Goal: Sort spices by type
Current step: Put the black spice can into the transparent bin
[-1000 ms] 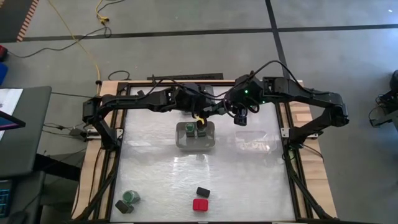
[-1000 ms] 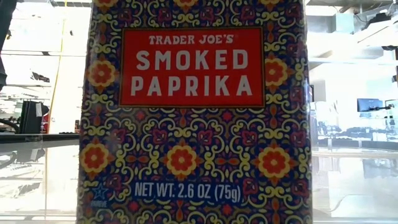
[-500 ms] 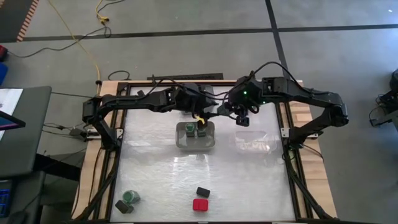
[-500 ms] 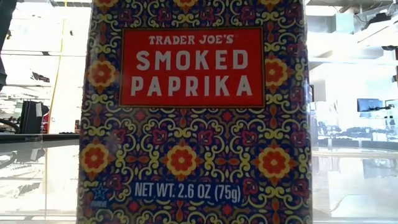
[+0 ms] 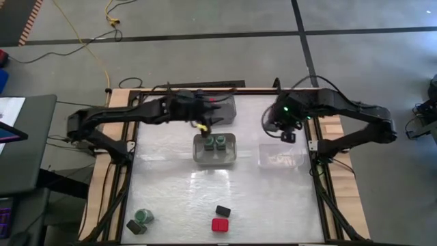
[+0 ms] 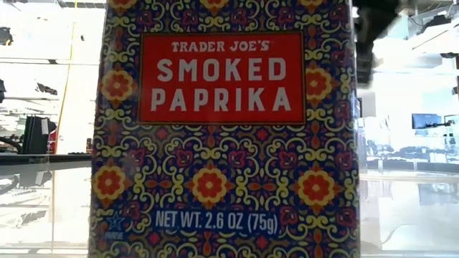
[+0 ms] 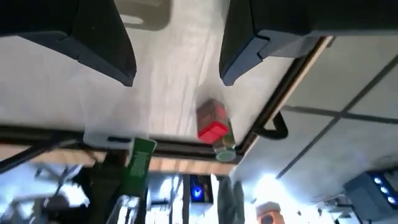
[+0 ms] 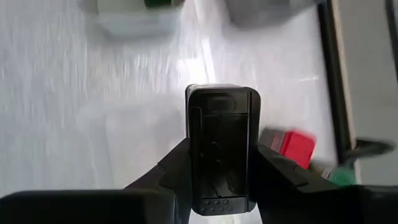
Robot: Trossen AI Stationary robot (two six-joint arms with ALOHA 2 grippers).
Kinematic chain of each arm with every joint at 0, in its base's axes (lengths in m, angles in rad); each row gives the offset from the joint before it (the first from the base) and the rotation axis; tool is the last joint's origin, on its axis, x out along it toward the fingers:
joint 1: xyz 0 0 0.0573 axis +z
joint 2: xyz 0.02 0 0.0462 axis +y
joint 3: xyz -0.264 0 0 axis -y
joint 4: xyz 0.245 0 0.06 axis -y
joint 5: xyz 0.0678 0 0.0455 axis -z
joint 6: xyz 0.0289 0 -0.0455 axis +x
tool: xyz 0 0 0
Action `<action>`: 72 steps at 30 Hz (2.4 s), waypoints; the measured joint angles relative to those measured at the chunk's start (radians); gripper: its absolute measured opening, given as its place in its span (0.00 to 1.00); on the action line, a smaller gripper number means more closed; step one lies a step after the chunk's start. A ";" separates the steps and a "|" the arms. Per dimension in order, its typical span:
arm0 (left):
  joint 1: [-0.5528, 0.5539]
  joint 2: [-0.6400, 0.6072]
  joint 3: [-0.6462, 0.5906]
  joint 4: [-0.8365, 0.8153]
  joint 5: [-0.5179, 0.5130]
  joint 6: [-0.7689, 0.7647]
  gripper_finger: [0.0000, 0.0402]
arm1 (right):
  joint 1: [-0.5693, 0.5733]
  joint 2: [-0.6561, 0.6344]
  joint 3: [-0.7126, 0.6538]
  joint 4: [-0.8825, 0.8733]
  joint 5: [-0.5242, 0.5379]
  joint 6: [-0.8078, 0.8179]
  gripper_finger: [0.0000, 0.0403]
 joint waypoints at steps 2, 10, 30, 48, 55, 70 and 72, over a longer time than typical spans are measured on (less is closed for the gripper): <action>-0.014 -0.056 -0.073 0.041 -0.001 -0.031 0.55 | 0.002 -0.069 -0.083 -0.004 0.000 0.001 0.39; -0.096 -0.146 -0.200 0.158 -0.055 -0.092 0.55 | -0.001 -0.225 -0.323 0.003 -0.005 -0.086 0.39; -0.131 -0.137 -0.201 0.184 -0.118 -0.092 0.55 | -0.008 -0.234 -0.624 0.258 -0.062 -0.163 0.39; -0.131 -0.137 -0.201 0.183 -0.123 -0.111 0.55 | -0.059 -0.232 -0.628 0.260 -0.064 -0.182 0.39; -0.131 -0.137 -0.201 0.183 -0.122 -0.117 0.55 | -0.056 -0.224 -0.617 0.249 -0.071 -0.157 0.39; -0.131 -0.137 -0.201 0.183 -0.121 -0.103 0.55 | -0.066 -0.200 -0.656 0.315 -0.070 -0.233 0.39; -0.131 -0.137 -0.200 0.183 -0.121 -0.100 0.55 | -0.066 -0.197 -0.656 0.319 -0.070 -0.233 0.39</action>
